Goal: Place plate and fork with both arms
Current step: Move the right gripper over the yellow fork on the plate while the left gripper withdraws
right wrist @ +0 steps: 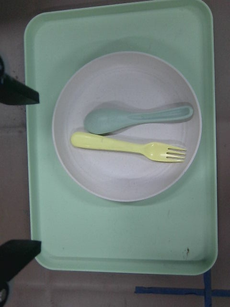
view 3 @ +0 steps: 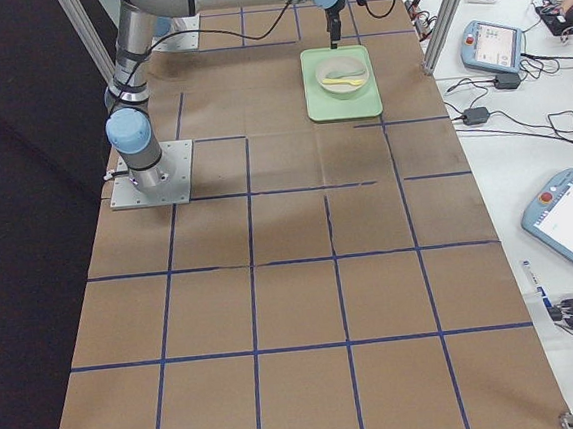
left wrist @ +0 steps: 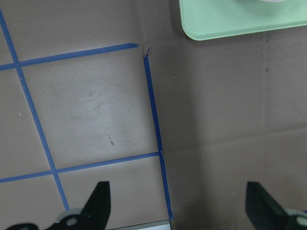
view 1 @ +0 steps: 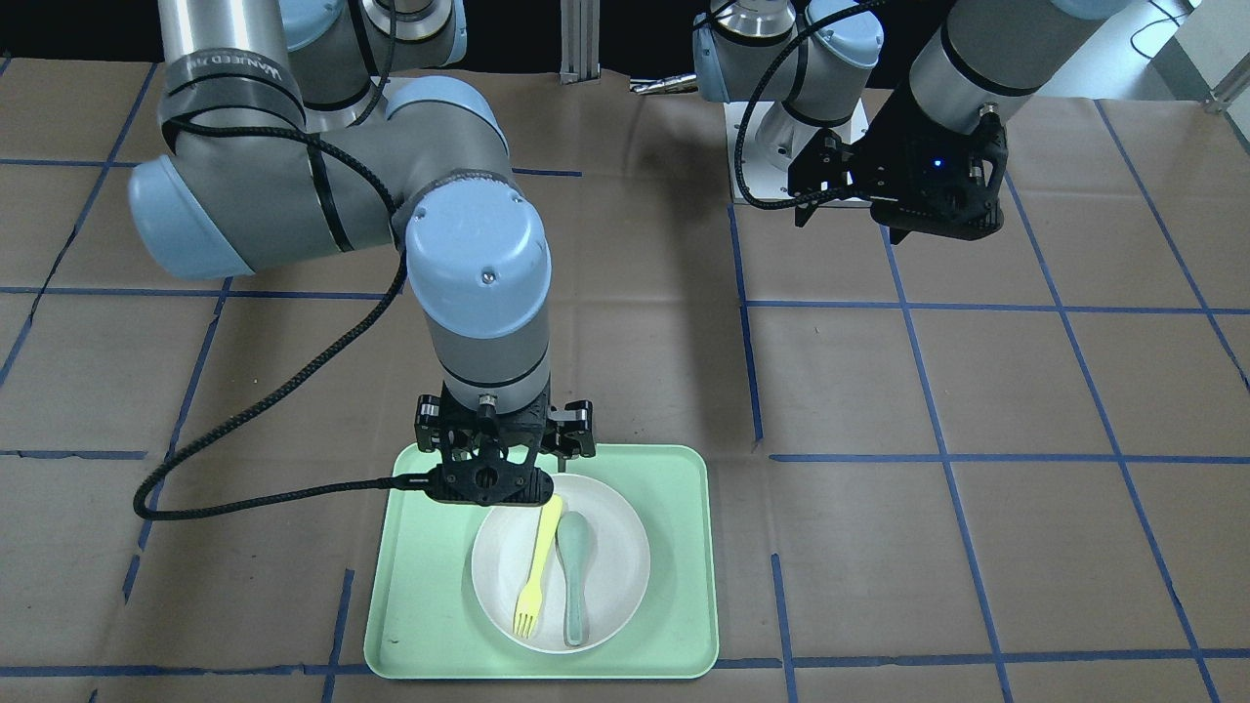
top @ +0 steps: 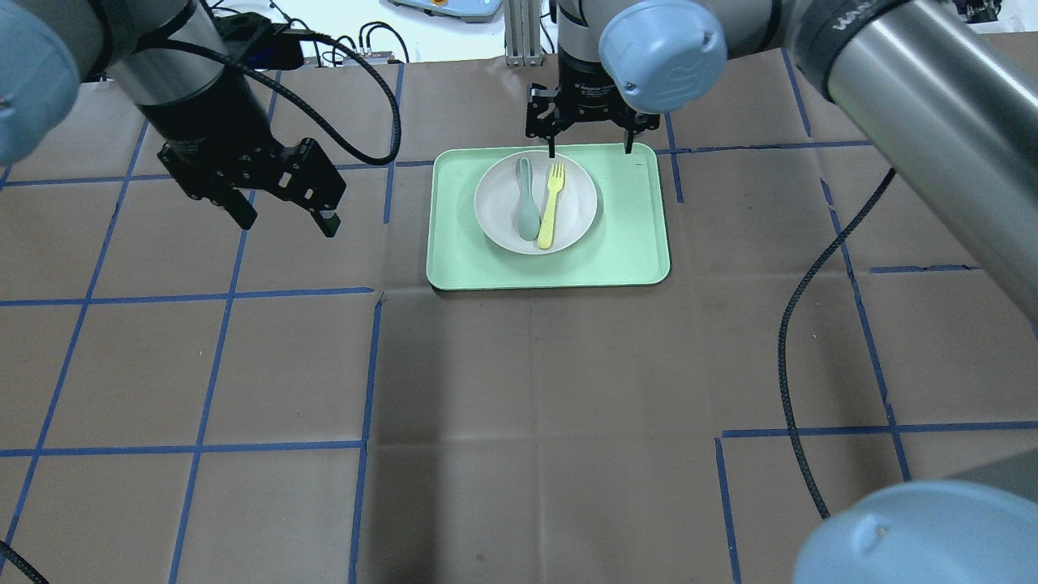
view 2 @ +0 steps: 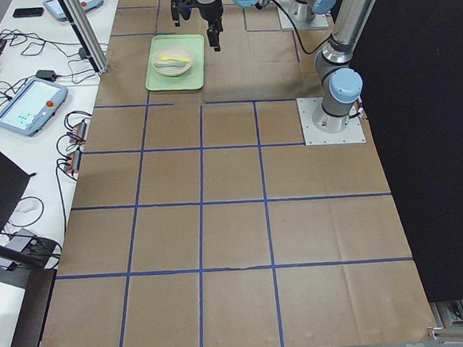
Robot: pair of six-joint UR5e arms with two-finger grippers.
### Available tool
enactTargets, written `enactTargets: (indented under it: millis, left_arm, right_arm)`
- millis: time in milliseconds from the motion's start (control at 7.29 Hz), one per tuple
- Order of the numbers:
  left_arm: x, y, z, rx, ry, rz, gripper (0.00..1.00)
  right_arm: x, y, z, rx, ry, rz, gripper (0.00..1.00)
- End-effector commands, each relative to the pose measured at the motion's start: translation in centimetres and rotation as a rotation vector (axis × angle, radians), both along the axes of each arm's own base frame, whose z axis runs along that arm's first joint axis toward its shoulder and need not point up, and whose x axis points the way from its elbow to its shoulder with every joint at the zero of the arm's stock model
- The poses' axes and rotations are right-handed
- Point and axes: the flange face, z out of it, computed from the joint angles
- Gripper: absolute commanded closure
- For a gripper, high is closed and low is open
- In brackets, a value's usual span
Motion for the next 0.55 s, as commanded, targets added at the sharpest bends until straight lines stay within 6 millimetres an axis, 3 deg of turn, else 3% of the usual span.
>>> enactTargets:
  millis: [0, 411]
  left_arm:
    - [0.9, 1.5, -1.4, -0.042, -0.085, 0.086, 0.00]
    - [0.8, 1.0, -0.5, -0.070, -0.093, 0.097, 0.00]
  right_arm:
    - [0.9, -1.0, -4.1, 0.025, 0.010, -0.015, 0.03]
    - [1.1, -2.0, -7.6, 0.033, 0.021, -0.017, 0.06]
